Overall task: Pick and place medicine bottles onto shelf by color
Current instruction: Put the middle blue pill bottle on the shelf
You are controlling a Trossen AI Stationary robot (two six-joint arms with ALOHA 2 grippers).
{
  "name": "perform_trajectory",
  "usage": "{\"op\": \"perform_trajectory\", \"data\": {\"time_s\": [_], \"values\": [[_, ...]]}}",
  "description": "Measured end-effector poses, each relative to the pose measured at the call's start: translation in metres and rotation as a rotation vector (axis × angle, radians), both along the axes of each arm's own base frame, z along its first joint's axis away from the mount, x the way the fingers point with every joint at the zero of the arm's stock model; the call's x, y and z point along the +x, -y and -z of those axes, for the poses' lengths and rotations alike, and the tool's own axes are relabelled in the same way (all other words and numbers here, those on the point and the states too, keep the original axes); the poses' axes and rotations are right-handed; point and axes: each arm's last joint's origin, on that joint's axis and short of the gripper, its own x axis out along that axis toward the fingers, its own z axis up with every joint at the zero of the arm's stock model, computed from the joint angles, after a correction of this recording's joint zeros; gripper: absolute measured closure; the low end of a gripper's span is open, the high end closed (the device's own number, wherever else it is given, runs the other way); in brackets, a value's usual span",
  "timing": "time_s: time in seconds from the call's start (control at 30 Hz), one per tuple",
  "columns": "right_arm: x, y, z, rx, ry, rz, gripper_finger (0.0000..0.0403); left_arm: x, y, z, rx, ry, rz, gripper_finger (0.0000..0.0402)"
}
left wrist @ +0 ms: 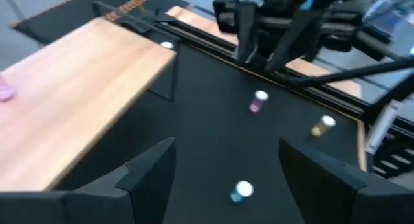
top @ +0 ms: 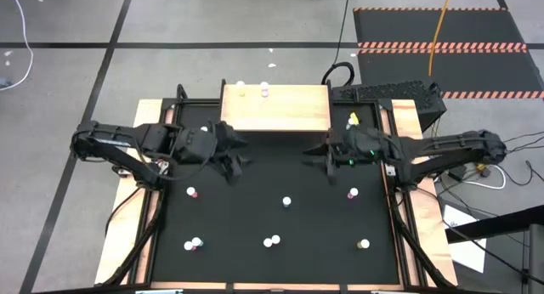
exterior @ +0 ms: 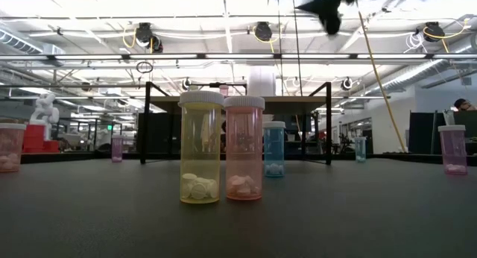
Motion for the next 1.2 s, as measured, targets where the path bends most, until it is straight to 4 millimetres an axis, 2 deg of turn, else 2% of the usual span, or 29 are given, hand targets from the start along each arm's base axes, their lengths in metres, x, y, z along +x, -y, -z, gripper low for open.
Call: {"op": "perform_trajectory", "data": {"time_s": [0.1,0.23,0.33,0.47,0.57,0.73,0.93,1.03,1.2], "values": [[0.001,-0.027,-0.021,-0.1,0.035,0.087,0.0239,-0.001,0.014,0.001,0.024,-0.003,0.071,0.0131],[0.003,-0.052,-0.038,-0.135,0.004,0.241,0.0239,0.01,0.029,0.01,0.117,-0.042,0.171,0.0131],[0.003,-0.07,-0.043,-0.134,-0.005,0.295,0.0239,0.032,0.04,0.026,0.189,-0.076,0.226,0.0131],[-0.002,-0.089,-0.032,-0.07,-0.049,0.271,0.0239,0.072,0.059,0.067,0.228,-0.109,0.371,0.0131],[-0.01,-0.097,-0.028,-0.048,-0.081,0.275,0.0239,0.099,0.069,0.104,0.229,-0.16,0.438,0.0131],[-0.023,-0.093,-0.029,-0.071,-0.119,0.286,0.0239,0.131,0.077,0.148,0.198,-0.184,0.42,0.0131],[-0.046,-0.082,-0.042,-0.064,-0.104,0.261,0.0239,0.147,0.071,0.193,0.177,-0.305,0.386,0.0131],[-0.059,-0.076,-0.048,-0.065,-0.109,0.236,0.0239,0.15,0.061,0.202,0.159,-0.338,0.351,0.0131],[-0.078,-0.062,-0.053,-0.093,-0.123,0.242,0.0239,0.152,0.04,0.202,0.128,-0.374,0.283,0.0131]]}}
